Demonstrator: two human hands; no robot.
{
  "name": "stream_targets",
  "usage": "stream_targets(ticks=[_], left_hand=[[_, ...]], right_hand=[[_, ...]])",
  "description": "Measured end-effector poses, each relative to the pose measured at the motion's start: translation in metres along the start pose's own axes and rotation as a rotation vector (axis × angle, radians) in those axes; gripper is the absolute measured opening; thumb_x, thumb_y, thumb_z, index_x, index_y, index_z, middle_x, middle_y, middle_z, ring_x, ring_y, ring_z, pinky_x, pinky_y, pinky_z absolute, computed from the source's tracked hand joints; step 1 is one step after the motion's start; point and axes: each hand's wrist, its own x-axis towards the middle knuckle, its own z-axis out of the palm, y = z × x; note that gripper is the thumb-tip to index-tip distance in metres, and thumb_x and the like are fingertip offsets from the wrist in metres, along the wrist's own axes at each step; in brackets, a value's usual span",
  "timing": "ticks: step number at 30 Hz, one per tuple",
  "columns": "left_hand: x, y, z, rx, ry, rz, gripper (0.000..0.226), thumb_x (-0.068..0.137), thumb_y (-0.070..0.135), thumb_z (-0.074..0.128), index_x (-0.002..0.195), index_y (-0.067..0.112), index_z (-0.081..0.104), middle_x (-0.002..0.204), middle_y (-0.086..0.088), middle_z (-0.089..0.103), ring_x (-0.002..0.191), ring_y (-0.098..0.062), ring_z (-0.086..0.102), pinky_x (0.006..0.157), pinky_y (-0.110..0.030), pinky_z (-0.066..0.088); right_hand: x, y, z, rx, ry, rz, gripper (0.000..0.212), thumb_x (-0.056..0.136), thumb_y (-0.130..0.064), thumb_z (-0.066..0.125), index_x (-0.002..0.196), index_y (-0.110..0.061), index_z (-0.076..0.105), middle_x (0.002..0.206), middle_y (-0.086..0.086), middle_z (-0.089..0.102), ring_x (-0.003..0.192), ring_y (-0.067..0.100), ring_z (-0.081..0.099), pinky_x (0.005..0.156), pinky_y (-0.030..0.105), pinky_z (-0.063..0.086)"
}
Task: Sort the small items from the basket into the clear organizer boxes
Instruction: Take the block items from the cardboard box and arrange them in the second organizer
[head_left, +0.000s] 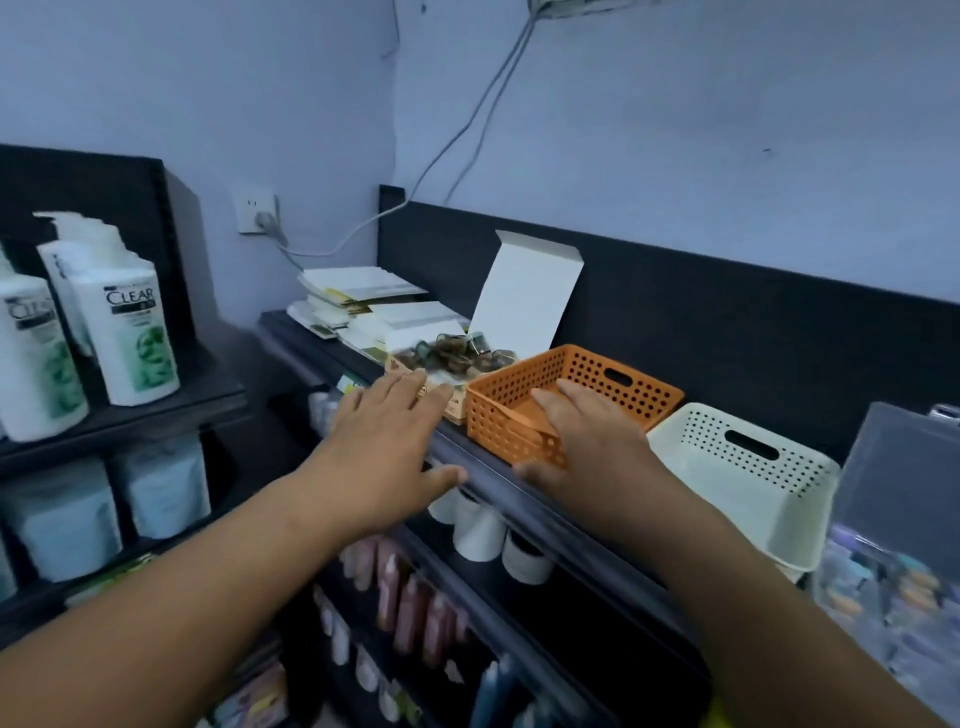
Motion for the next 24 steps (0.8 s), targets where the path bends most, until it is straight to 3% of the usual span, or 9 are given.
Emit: stream_targets(ticks=[13,19,24], left_hand=[[0.143,-0.060,0.028,-0.087,0.000,-0.030,0.082,0.088,0.059,0.050,0.152,0.028,0.010,0.160,-0.001,0.011,0.146,-0.019,0.010,0.119,-0.038,0.013],[0.204,-0.076,0.056,-0.193,-0.027,0.064,0.076,0.087,0.053,0.056,0.149,0.025,0.021,0.151,0.003,0.031,0.137,-0.016,0.030,0.111,-0.030,0.029],[0.269,-0.091,0.080,-0.282,-0.101,0.144,0.062,0.084,0.050,0.062,0.137,0.030,0.037,0.138,0.005,0.045,0.124,-0.015,0.044,0.100,-0.033,0.040]], right_hand=[[0.167,0.042,0.017,0.101,-0.108,-0.017,0.079,0.091,-0.050,0.058,0.154,-0.030,0.014,0.162,-0.005,0.007,0.148,0.017,0.012,0.117,0.036,0.020],[0.218,0.060,0.023,0.096,-0.189,0.035,0.077,0.089,-0.049,0.060,0.152,-0.030,0.019,0.159,-0.006,0.018,0.142,0.018,0.029,0.112,0.036,0.032],[0.261,0.060,0.037,0.023,-0.197,0.101,0.073,0.091,-0.046,0.058,0.152,-0.029,0.020,0.158,-0.005,0.021,0.140,0.019,0.032,0.111,0.034,0.033]])
